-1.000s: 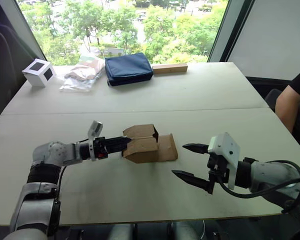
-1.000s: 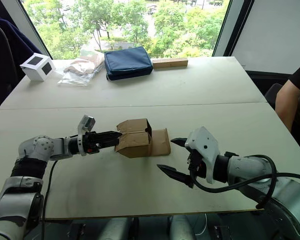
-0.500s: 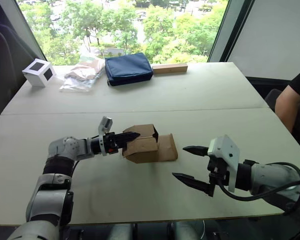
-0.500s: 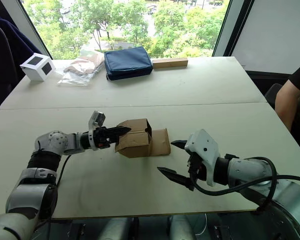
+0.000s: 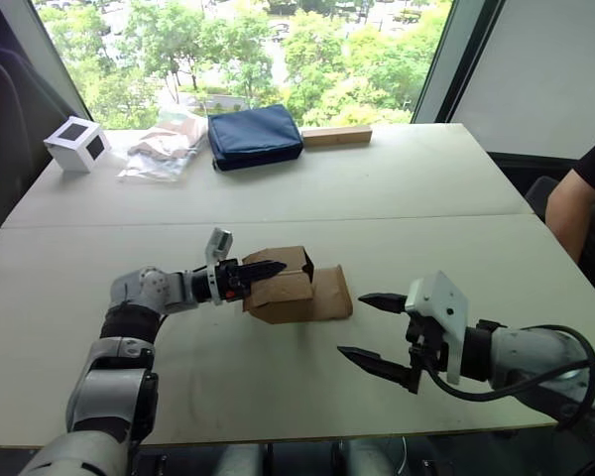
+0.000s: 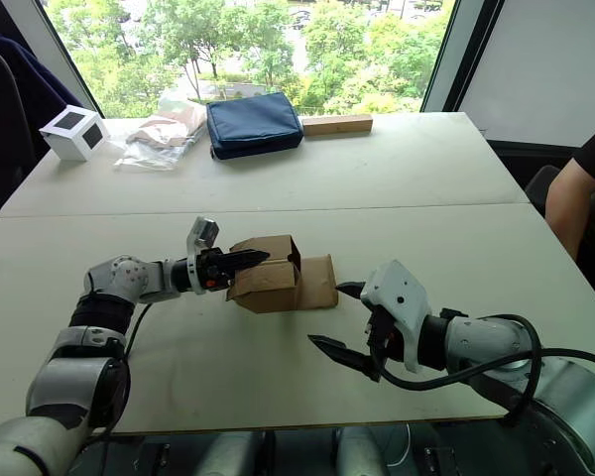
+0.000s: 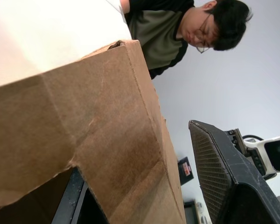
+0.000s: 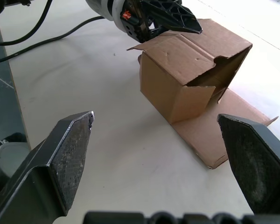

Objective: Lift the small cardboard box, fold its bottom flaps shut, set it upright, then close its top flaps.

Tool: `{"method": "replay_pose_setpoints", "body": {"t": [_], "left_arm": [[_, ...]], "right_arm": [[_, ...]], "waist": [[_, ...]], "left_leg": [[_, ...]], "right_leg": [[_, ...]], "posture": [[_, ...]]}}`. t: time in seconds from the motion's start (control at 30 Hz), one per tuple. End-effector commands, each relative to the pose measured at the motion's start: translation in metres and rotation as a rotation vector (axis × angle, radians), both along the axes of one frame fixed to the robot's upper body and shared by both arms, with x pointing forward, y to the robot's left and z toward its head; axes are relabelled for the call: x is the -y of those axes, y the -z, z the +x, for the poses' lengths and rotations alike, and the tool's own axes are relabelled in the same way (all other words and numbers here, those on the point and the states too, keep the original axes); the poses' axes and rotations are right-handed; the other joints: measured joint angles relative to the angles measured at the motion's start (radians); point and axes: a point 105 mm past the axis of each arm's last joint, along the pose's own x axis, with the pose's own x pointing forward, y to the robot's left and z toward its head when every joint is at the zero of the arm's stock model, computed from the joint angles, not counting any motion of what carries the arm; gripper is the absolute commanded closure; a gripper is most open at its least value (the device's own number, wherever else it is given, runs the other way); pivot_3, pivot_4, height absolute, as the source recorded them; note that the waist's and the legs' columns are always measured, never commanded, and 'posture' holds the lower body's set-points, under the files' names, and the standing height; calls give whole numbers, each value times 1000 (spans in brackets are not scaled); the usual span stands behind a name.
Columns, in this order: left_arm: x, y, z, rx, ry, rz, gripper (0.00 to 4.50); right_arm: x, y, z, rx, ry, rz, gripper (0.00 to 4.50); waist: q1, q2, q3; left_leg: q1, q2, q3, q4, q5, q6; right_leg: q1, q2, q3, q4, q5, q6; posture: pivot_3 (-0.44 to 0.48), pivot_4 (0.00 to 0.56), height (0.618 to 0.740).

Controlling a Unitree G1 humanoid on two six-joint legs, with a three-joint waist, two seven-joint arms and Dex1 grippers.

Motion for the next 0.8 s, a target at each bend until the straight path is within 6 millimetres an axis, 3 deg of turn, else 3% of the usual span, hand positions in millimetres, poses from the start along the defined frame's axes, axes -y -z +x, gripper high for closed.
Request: {"method": "replay_pose_setpoints", "body": {"t": [0.03, 0.1, 0.13, 0.33, 0.5, 0.57, 0.67, 0.8], "left_arm": [[1, -15, 4, 52, 4, -27, 3526], [1, -17, 3, 58, 6, -32, 4341], [0, -19, 3, 62, 8, -34, 4441], [-6, -38, -3, 189, 43, -31, 4441], [-12, -98, -8, 515, 79, -6, 4441], [-11, -118, -11, 632, 104, 25, 4500], [-9, -161, -15, 836, 145, 43, 4500], [-6, -185, -17, 959, 186, 57, 4500]], "right_arm": [[-3, -4, -4, 34, -21, 7, 0], [-3, -3, -4, 32, -20, 8, 0], [-3, -2, -4, 32, -21, 9, 0], [-3, -6, -1, 36, 0, 69, 0], [16, -53, 46, 169, 242, 412, 0], [20, -74, 61, 209, 298, 534, 574], [11, -115, 81, 266, 290, 752, 1505], [1, -142, 90, 301, 243, 851, 2873]], "waist": [[0, 0, 0], [0, 0, 0], [0, 0, 0], [-1, 0, 0], [-4, -2, 1], [-4, -2, 1], [-3, -1, 1], [-4, 0, 0]], "left_leg": [[0, 0, 0, 0, 0, 0], [0, 0, 0, 0, 0, 0], [0, 0, 0, 0, 0, 0], [0, 0, 0, 0, 0, 0], [0, 1, 0, 0, 1, -1], [0, 1, 0, 0, 1, -2], [-1, 1, 0, -1, 2, -4], [0, 0, 0, -2, 5, -9]], "right_leg": [[0, 0, 0, 0, 0, 0], [0, 0, 0, 0, 0, 0], [0, 0, 0, 0, 0, 0], [0, 0, 0, 0, 0, 0], [0, 0, 1, 1, 0, 0], [-1, -1, 1, 1, 0, 0], [-2, 0, 1, 1, 0, 0], [-2, 0, 1, 2, 0, 0]], "posture": [[0, 150, 737], [0, 150, 737], [0, 150, 737], [0, 150, 737], [0, 150, 737], [0, 150, 737], [0, 150, 737], [0, 150, 737]]}}
